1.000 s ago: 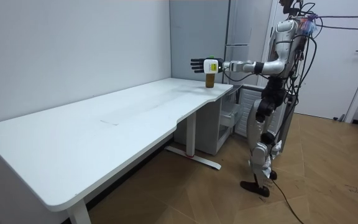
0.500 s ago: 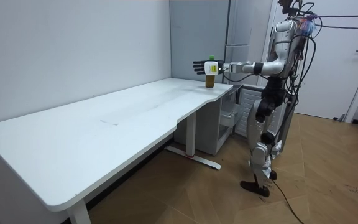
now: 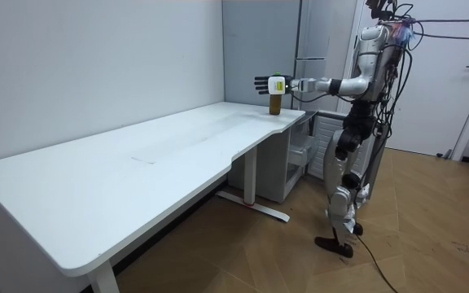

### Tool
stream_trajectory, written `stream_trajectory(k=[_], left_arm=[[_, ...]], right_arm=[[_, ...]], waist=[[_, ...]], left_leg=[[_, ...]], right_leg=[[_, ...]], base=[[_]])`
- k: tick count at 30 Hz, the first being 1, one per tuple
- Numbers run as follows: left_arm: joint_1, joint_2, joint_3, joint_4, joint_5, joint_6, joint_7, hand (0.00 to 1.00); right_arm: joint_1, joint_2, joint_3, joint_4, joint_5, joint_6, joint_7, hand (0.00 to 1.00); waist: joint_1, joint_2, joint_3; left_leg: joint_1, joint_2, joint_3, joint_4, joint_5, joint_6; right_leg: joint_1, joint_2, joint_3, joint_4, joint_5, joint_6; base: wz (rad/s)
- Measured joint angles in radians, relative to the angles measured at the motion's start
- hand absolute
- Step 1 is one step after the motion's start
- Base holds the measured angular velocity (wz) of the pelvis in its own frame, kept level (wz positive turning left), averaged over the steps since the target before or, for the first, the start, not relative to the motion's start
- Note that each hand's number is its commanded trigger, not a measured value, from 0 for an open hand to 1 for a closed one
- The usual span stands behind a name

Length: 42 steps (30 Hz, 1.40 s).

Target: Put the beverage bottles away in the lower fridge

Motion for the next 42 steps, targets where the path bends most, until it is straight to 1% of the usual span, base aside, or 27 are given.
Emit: stream_trajectory(k=[2, 5, 7, 10, 11, 14, 16, 17, 21, 26, 31, 35, 38, 40, 41, 42], left_arm=[[0.0, 0.0, 0.0, 0.001, 0.004, 0.0, 0.001, 0.0], [-0.003, 0.0, 0.0, 0.001, 0.036, 0.0, 0.001, 0.0], [-0.007, 0.0, 0.0, 0.001, 0.038, 0.0, 0.002, 0.0], [-0.042, 0.0, 0.001, 0.001, 0.037, 0.0, 0.002, 0.0], [-0.059, 0.0, 0.001, 0.001, 0.037, 0.0, 0.002, 0.0], [-0.085, 0.002, 0.001, 0.002, 0.037, -0.003, 0.002, 0.0], [-0.09, 0.002, 0.0, 0.009, 0.037, -0.01, 0.001, 0.0], [-0.09, 0.002, 0.0, 0.023, 0.038, -0.012, -0.001, 0.0], [-0.091, 0.002, -0.002, 0.09, 0.039, -0.013, -0.017, 0.0], [-0.1, 0.002, -0.008, 0.164, 0.041, -0.013, -0.025, 0.0], [-0.12, 0.002, -0.009, 0.178, 0.049, -0.013, -0.025, 0.0], [-0.152, 0.002, -0.01, 0.213, 0.057, -0.015, -0.027, 0.0], [-0.156, 0.002, -0.01, 0.216, 0.057, -0.016, -0.027, 0.0], [-0.156, 0.002, -0.012, 0.221, 0.057, -0.022, -0.026, 0.81], [-0.157, 0.003, -0.013, 0.224, 0.056, -0.023, -0.025, 1.0], [-0.157, 0.003, -0.014, 0.225, 0.056, -0.023, -0.025, 1.0]], right_arm=[[-0.001, 0.004, 0.0, 0.0, -0.001, -0.001, 0.0, 0.0], [0.0, 0.009, 0.0, 0.001, -0.002, -0.004, -0.002, 0.0], [0.0, 0.012, 0.0, 0.0, -0.002, -0.008, -0.008, 0.0], [0.002, 0.02, -0.002, -0.003, -0.002, -0.012, -0.019, 0.0], [0.002, 0.024, -0.002, -0.003, -0.001, -0.019, -0.028, 0.0], [0.002, 0.028, -0.002, -0.003, -0.002, -0.032, -0.038, 0.0], [0.003, 0.031, -0.002, -0.003, -0.002, -0.033, -0.045, 0.0], [0.002, 0.032, -0.003, -0.003, -0.002, -0.036, -0.046, 0.0], [0.001, 0.033, -0.004, -0.002, 0.001, -0.042, -0.046, 0.0], [0.001, 0.033, -0.004, -0.001, 0.006, -0.042, -0.045, 0.0], [0.0, 0.033, -0.004, 0.001, 0.003, -0.043, -0.044, 0.0], [0.001, 0.033, -0.004, 0.003, 0.003, -0.044, -0.044, 0.0], [0.0, 0.033, -0.004, 0.003, 0.004, -0.045, -0.044, 0.0], [0.0, 0.033, -0.003, 0.003, 0.004, -0.046, -0.044, 0.0], [0.0, 0.033, -0.003, 0.003, 0.004, -0.049, -0.044, 0.0], [0.0, 0.033, -0.002, 0.003, 0.004, -0.05, -0.044, 0.0]], waist=[[-0.003, -0.005, 0.003], [-0.005, -0.011, 0.0045], [-0.005, -0.013, 0.0053], [-0.006, -0.022, 0.0035], [-0.005, -0.024, 0.0029], [-0.011, -0.024, 0.0029], [-0.018, -0.025, 0.0033], [-0.026, -0.024, 0.0038], [-0.036, -0.021, 0.0038], [-0.036, -0.021, 0.0039], [-0.037, -0.022, 0.0041], [-0.038, -0.022, 0.0042], [-0.039, -0.022, 0.0043], [-0.039, -0.022, 0.0044], [-0.039, -0.022, 0.0045], [-0.04, -0.022, 0.0046]], left_leg=[[0.008, 0.0, 0.002, -0.005, 0.0, 0.0], [0.011, 0.001, 0.007, -0.011, 0.0, 0.0], [0.008, 0.001, 0.011, -0.012, 0.0, 0.0], [0.004, 0.001, 0.013, -0.012, 0.0, 0.0], [0.007, 0.001, 0.016, -0.013, 0.0, 0.0], [0.015, 0.001, 0.024, -0.016, 0.0, 0.0], [0.017, 0.001, 0.027, -0.016, 0.0, 0.0], [0.019, 0.002, 0.027, -0.016, 0.0, 0.0], [0.026, 0.003, 0.027, -0.017, 0.0, -0.001], [0.027, 0.004, 0.027, -0.015, -0.001, -0.002], [0.028, 0.005, 0.03, -0.016, -0.001, -0.003], [0.03, 0.005, 0.03, -0.017, -0.001, -0.003], [0.03, 0.005, 0.031, -0.017, -0.002, -0.003], [0.031, 0.006, 0.031, -0.017, -0.002, -0.003], [0.031, 0.006, 0.031, -0.017, -0.002, -0.003], [0.031, 0.006, 0.031, -0.017, -0.002, -0.003]], right_leg=[[-0.001, 0.001, 0.008, 0.0, 0.0, 0.0], [-0.003, 0.002, 0.016, 0.0, 0.0, 0.0], [-0.006, 0.002, 0.021, -0.001, 0.0, 0.0], [-0.008, 0.002, 0.023, 0.0, 0.0, 0.0], [-0.006, 0.003, 0.026, 0.0, 0.0, 0.0], [-0.003, 0.003, 0.037, -0.001, 0.0, 0.0], [-0.003, 0.003, 0.041, -0.001, 0.0, 0.0], [-0.002, 0.003, 0.041, 0.0, 0.0, 0.0], [0.002, 0.005, 0.037, 0.0, 0.0, 0.0], [0.0, 0.005, 0.036, 0.002, 0.001, -0.001], [-0.003, 0.006, 0.037, 0.002, 0.001, -0.001], [-0.002, 0.007, 0.038, 0.002, 0.001, -0.001], [-0.001, 0.007, 0.039, 0.002, 0.001, -0.001], [0.0, 0.007, 0.039, 0.002, 0.001, -0.001], [-0.001, 0.007, 0.04, 0.002, 0.001, -0.001], [-0.001, 0.007, 0.041, 0.003, 0.001, -0.001]], base=[[-0.05], [-0.06], [-0.06], [-0.01], [-0.05], [-0.09], [-0.04], [-0.04], [0.0], [0.0], [0.0], [0.0], [0.0], [0.0], [0.0], [0.0]])
